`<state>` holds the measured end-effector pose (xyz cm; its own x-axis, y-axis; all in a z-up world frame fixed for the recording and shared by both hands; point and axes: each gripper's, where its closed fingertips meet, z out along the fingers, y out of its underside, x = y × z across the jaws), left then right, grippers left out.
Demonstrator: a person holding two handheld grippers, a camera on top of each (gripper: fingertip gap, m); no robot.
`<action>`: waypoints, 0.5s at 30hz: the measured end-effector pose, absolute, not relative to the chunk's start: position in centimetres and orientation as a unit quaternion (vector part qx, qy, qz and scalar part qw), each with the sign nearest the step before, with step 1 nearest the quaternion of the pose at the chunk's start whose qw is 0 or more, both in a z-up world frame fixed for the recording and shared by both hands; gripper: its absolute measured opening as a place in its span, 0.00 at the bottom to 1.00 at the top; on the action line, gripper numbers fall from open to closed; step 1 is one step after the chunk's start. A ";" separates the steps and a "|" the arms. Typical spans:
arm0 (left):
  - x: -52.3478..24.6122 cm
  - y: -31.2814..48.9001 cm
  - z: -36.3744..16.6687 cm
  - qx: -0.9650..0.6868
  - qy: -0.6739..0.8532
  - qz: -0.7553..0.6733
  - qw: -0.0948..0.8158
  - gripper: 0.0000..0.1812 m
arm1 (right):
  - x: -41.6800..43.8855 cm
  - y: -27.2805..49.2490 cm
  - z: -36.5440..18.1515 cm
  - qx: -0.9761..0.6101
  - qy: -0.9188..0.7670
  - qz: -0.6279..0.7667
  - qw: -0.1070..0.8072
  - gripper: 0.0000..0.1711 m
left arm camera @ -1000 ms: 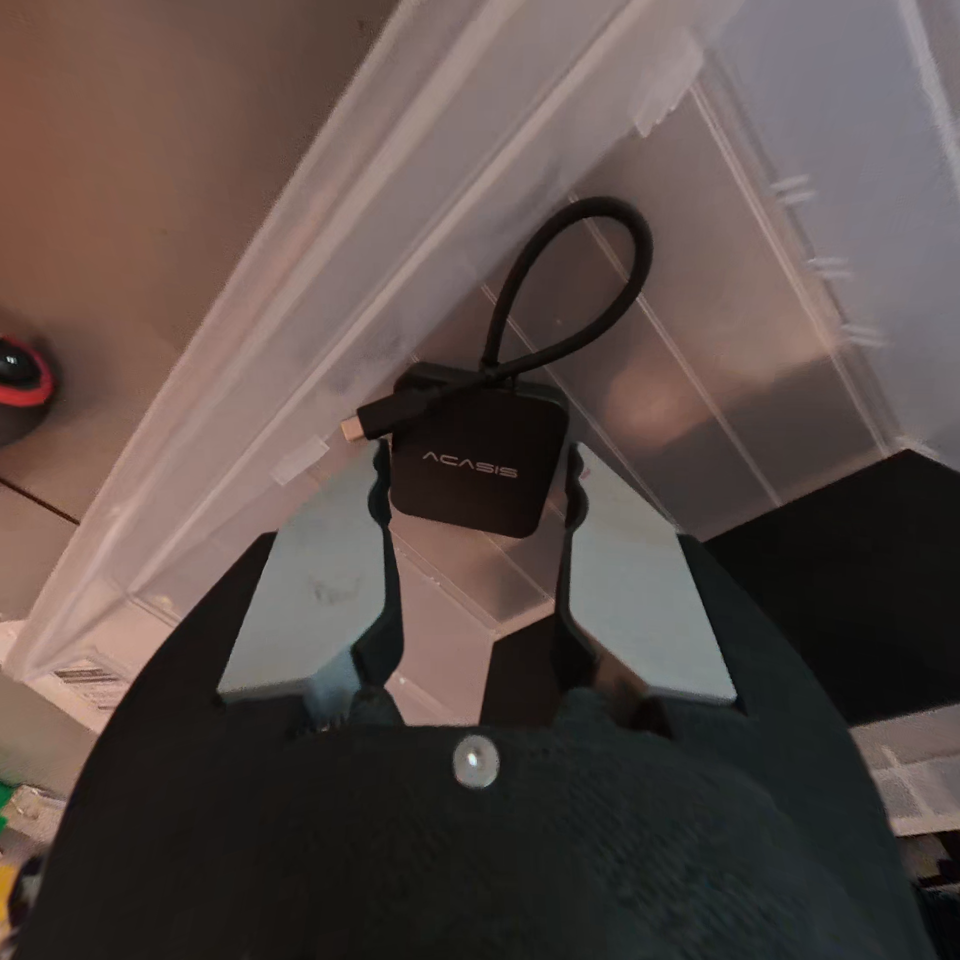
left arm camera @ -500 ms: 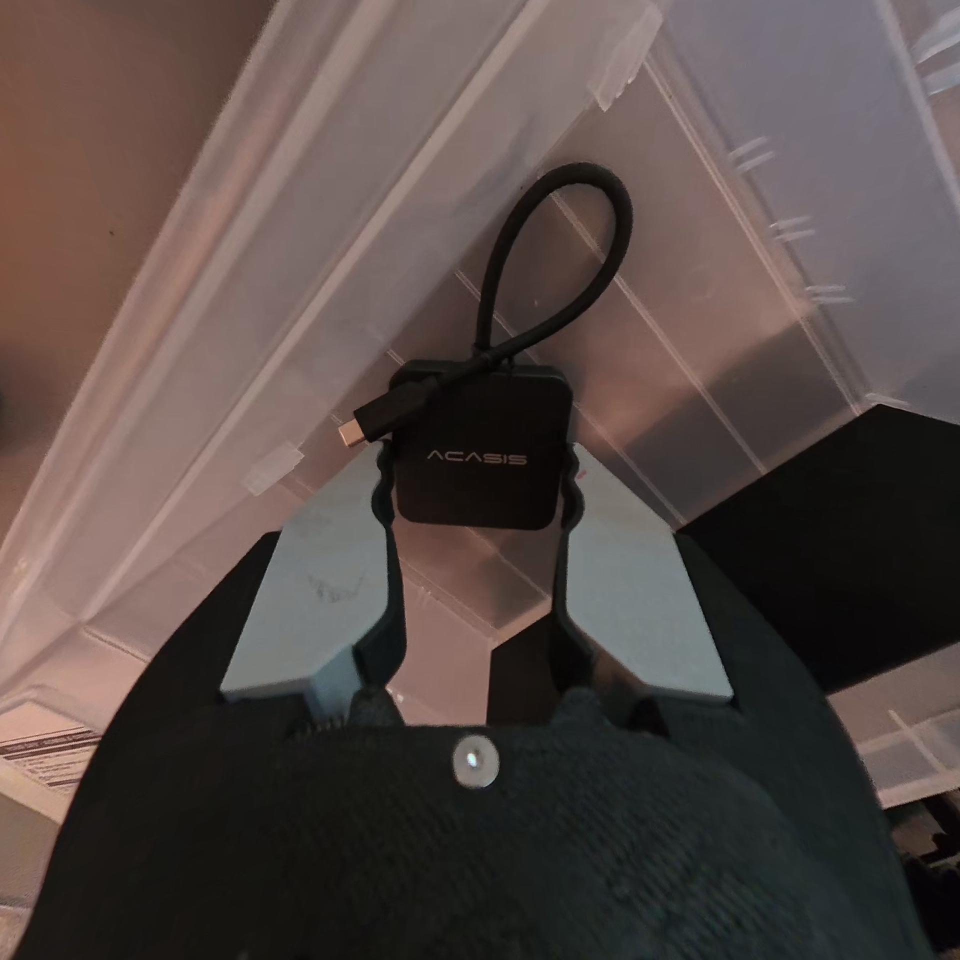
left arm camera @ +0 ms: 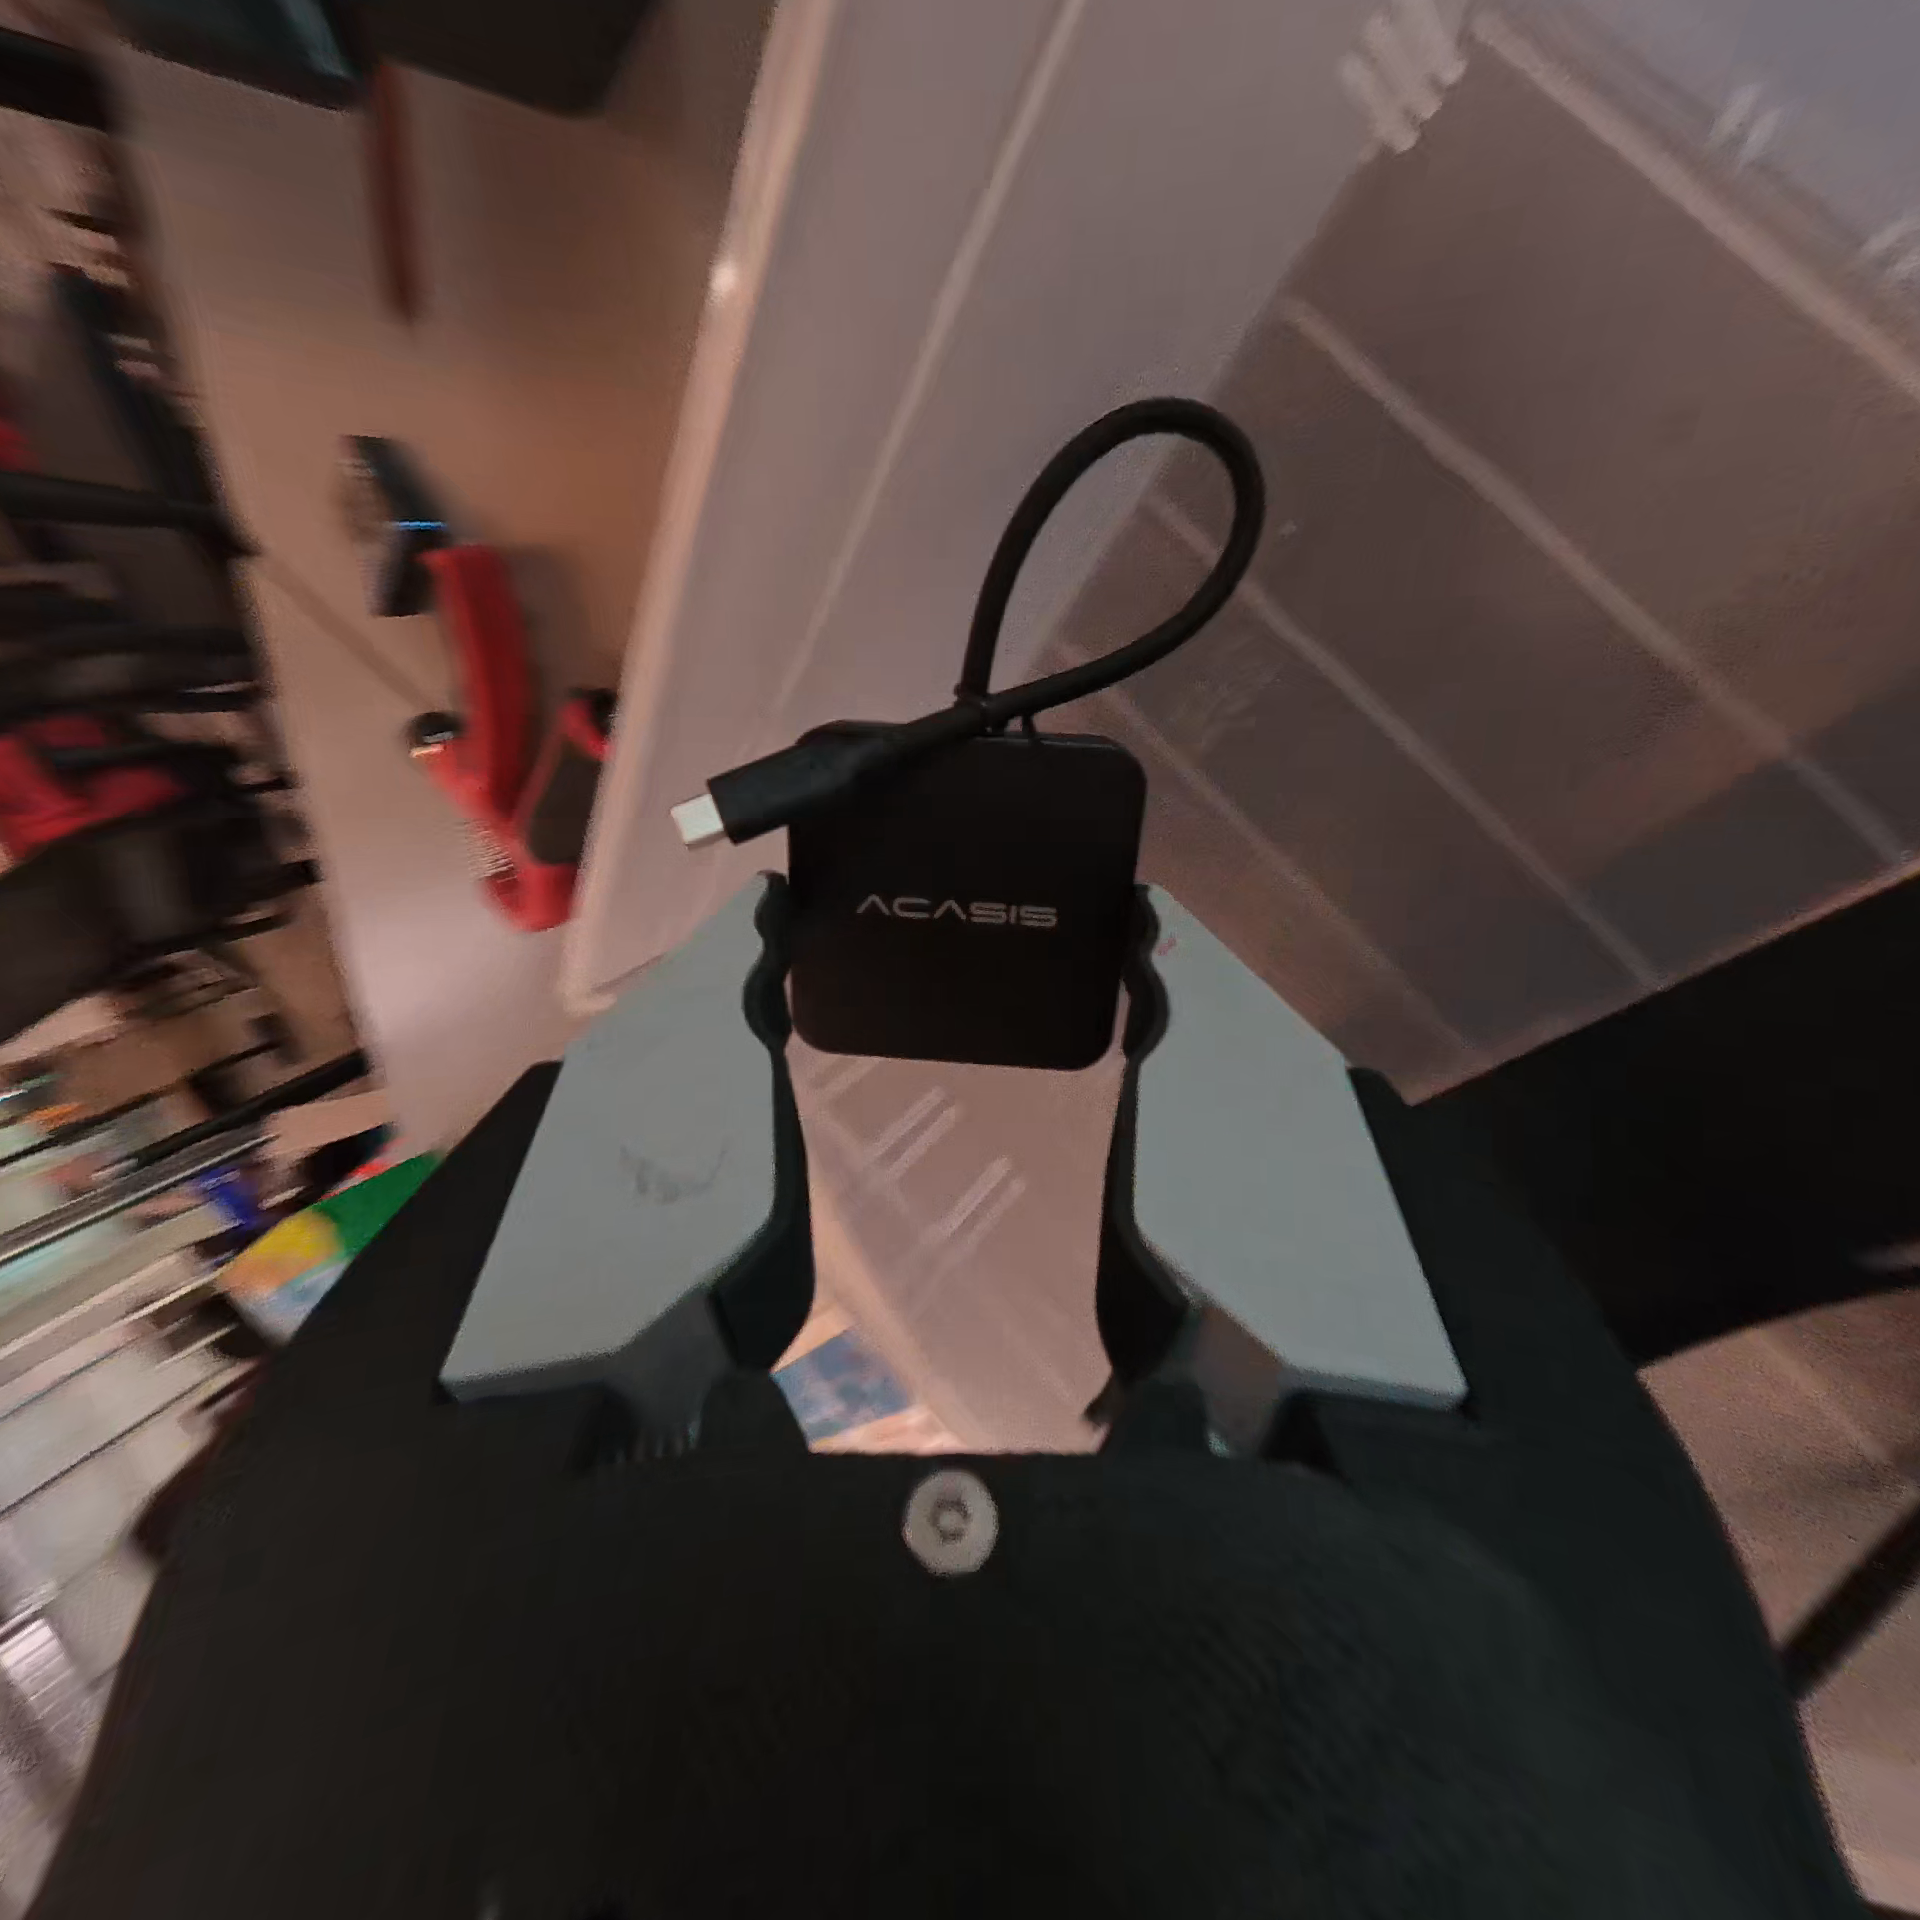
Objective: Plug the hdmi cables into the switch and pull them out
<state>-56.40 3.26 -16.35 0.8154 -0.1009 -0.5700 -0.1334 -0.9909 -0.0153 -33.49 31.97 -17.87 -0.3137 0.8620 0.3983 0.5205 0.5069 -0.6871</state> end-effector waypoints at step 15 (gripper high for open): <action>-37.4 13.3 -2.8 -0.872 0.049 0.206 0.441 0.35 | -28.9 22.1 -14.5 -0.250 -0.829 0.422 0.268 0.58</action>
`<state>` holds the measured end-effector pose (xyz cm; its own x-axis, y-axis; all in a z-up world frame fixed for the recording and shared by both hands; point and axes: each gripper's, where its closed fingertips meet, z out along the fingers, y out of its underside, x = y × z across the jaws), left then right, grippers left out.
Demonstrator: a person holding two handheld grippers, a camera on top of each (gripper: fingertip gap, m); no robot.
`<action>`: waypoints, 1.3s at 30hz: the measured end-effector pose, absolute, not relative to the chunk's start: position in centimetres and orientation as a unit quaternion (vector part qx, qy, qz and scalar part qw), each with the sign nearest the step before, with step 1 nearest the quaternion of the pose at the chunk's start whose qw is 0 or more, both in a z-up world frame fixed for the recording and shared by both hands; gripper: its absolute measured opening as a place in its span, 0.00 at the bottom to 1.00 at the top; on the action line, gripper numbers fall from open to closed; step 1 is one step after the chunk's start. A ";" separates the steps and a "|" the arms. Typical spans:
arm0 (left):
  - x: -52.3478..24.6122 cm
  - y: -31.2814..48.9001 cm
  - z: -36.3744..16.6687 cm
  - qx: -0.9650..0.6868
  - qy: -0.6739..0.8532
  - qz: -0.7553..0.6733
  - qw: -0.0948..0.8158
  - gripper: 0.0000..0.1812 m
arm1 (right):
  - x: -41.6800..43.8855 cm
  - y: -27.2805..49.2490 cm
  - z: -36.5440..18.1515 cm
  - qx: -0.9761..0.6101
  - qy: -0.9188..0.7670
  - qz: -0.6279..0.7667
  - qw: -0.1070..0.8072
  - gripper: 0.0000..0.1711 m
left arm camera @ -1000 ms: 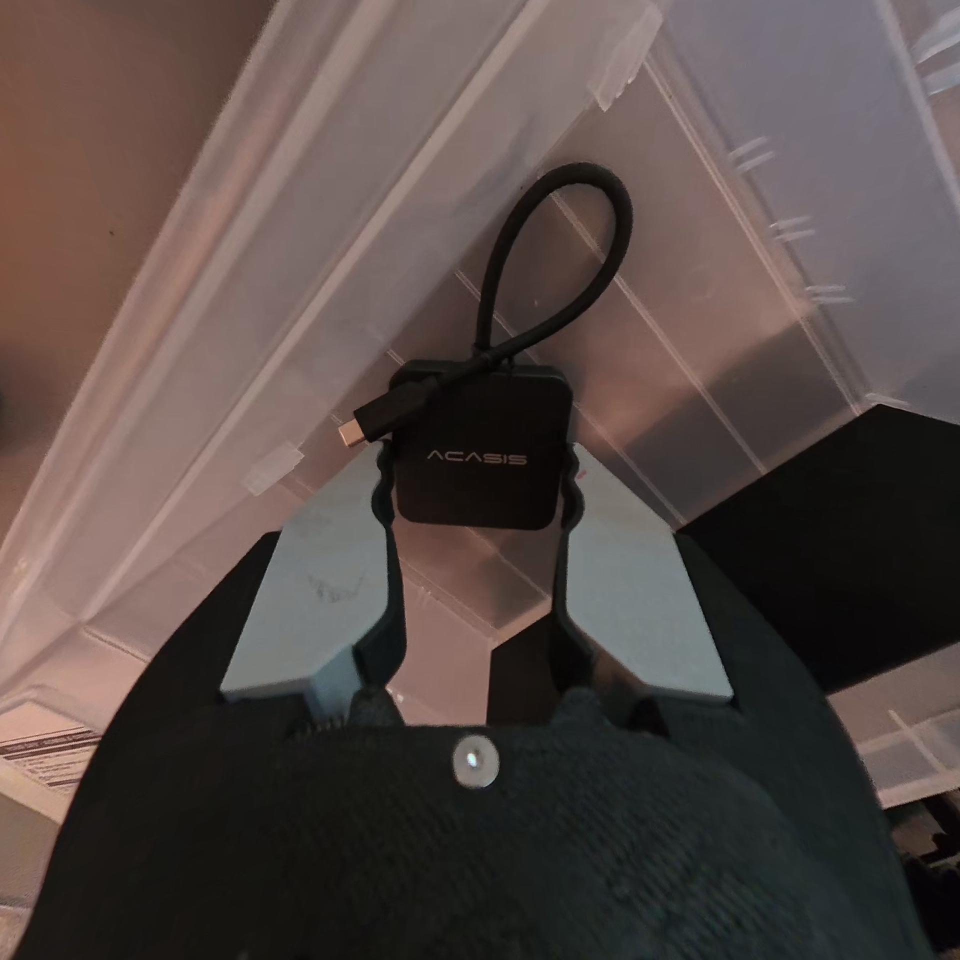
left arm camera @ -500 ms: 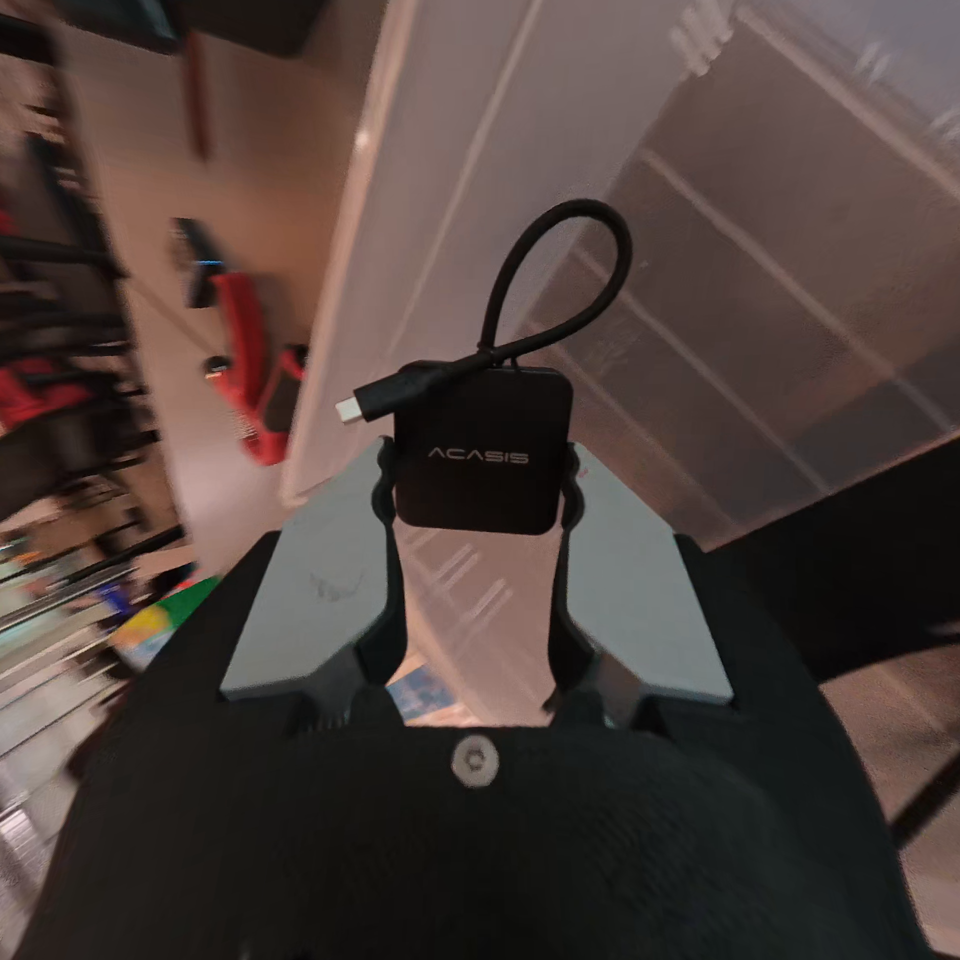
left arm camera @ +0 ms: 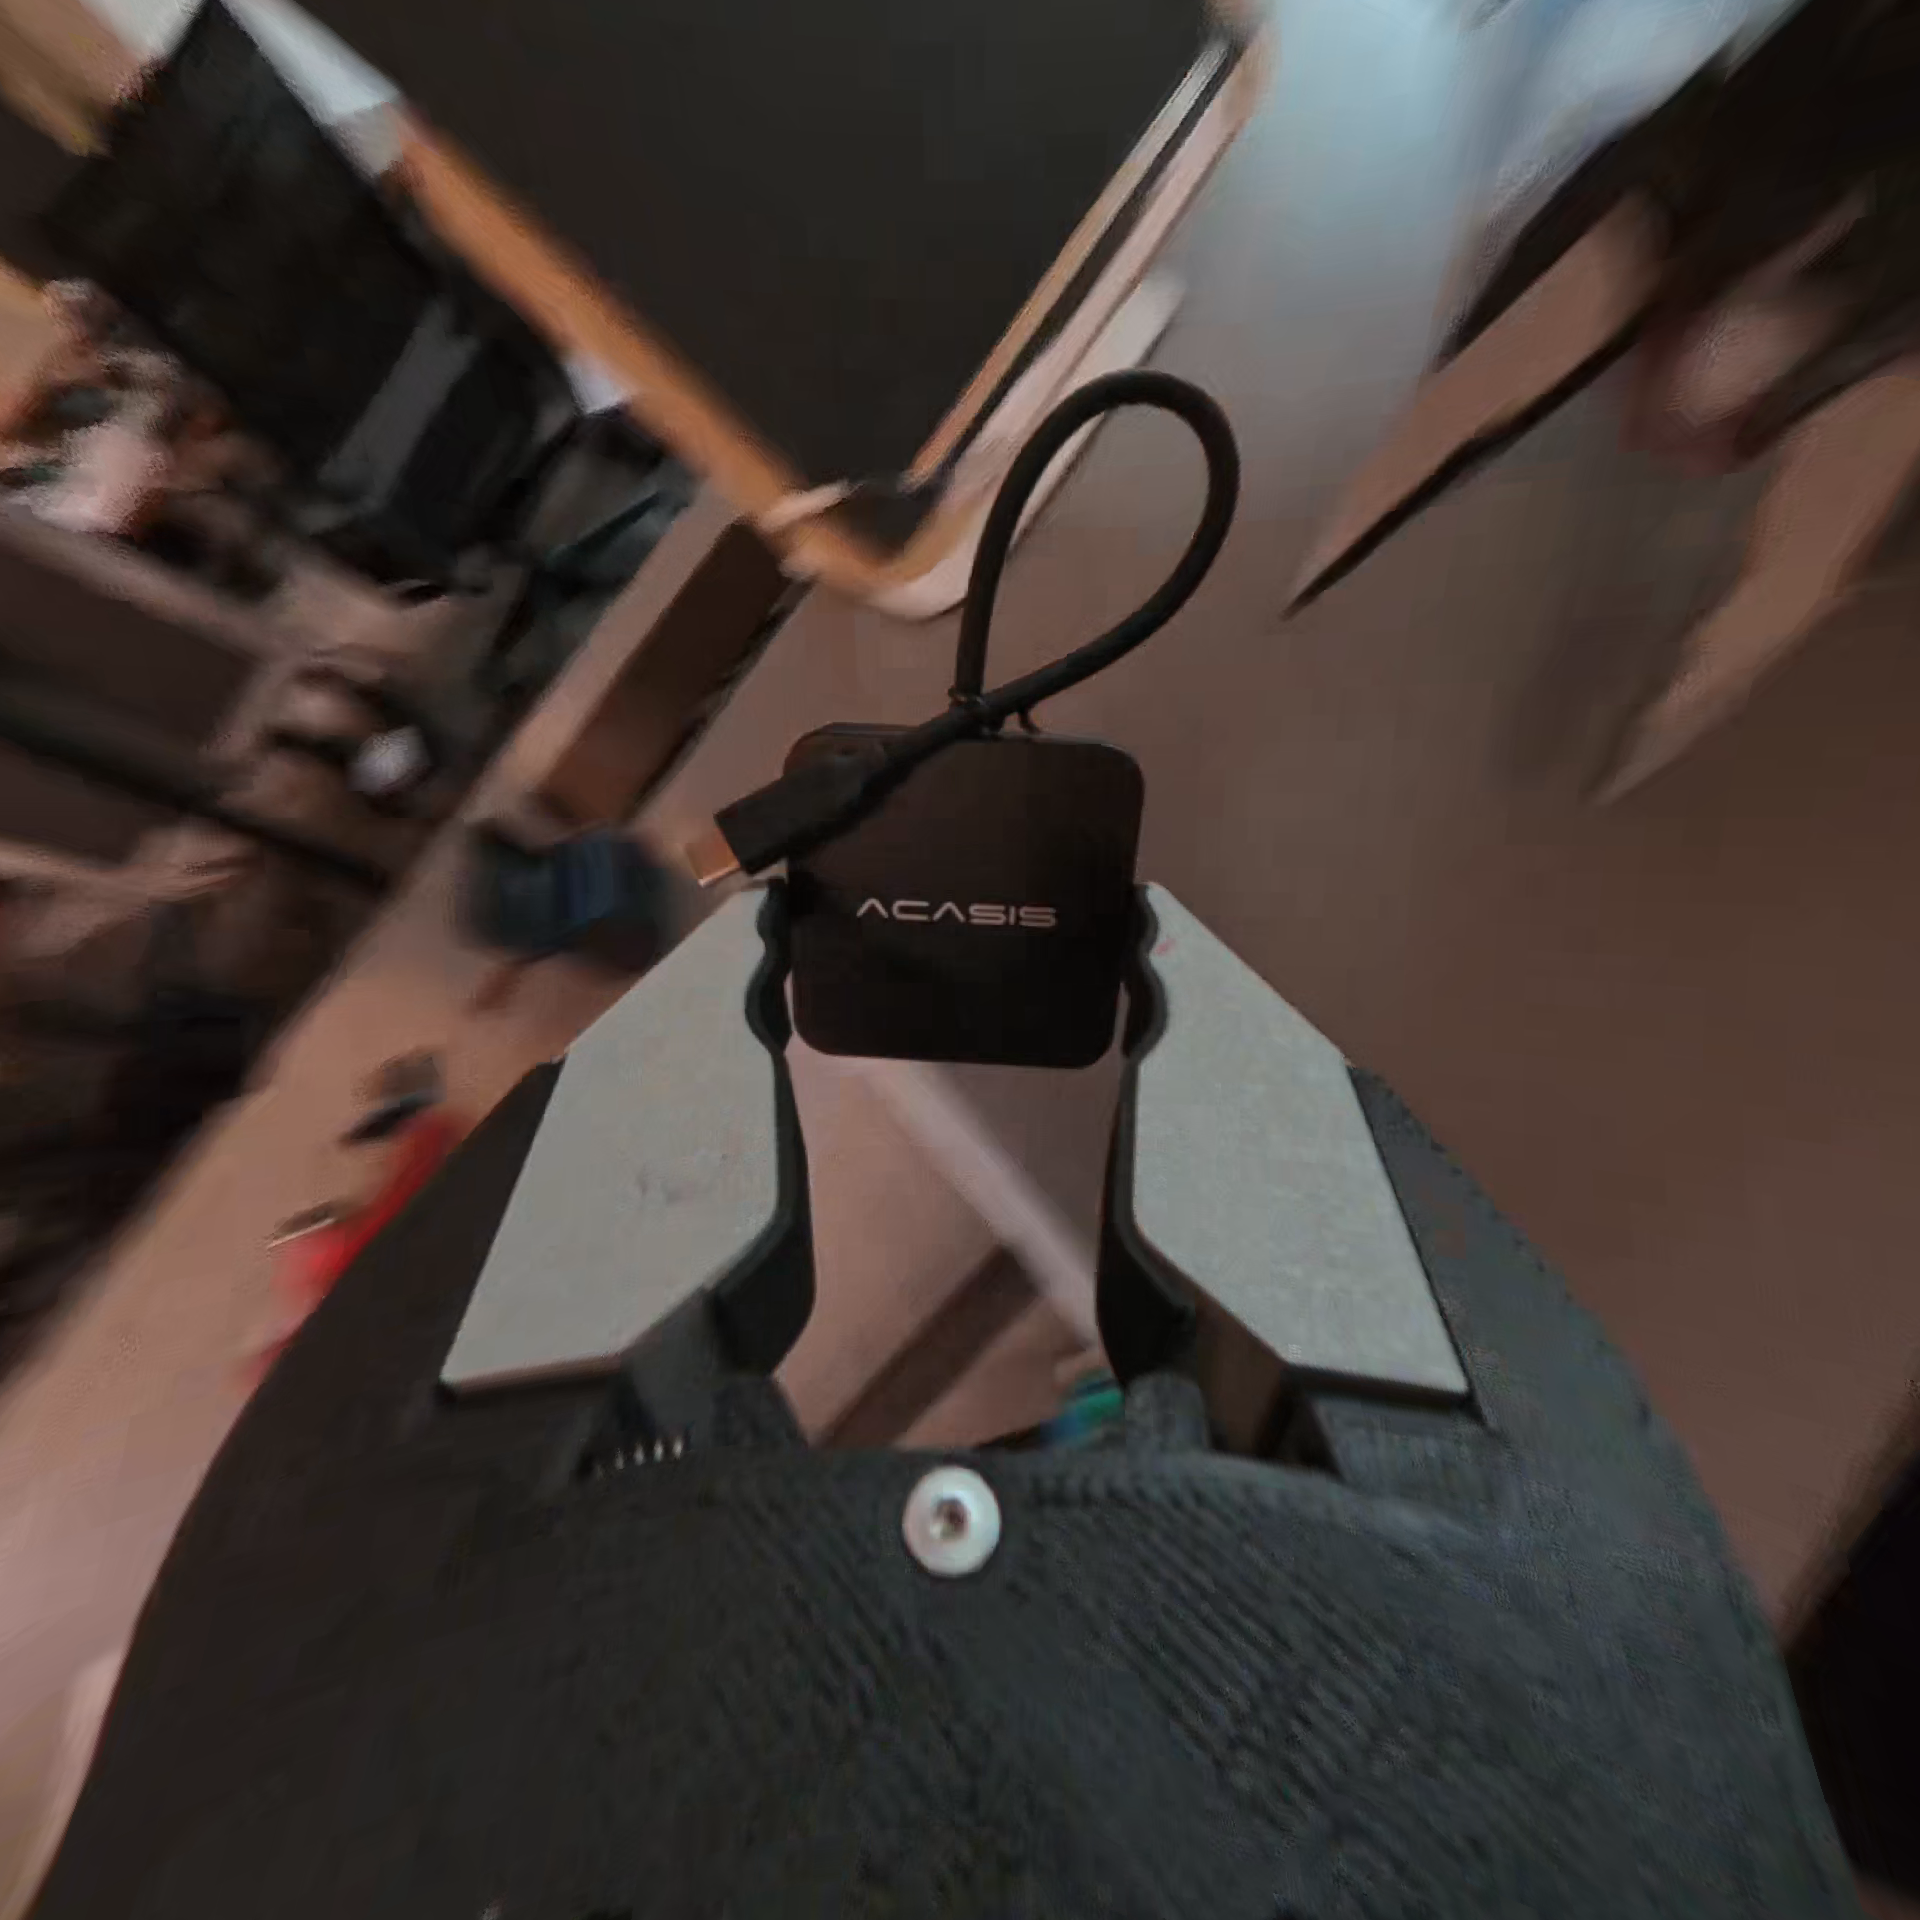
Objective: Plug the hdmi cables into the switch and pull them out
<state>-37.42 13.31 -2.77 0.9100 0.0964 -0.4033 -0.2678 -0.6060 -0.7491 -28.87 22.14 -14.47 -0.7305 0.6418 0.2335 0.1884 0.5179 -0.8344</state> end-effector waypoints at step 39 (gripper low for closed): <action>-22.5 18.5 -13.5 -0.906 0.114 -0.003 0.409 0.15 | -23.0 18.8 -15.6 -0.072 -0.882 0.402 0.234 0.06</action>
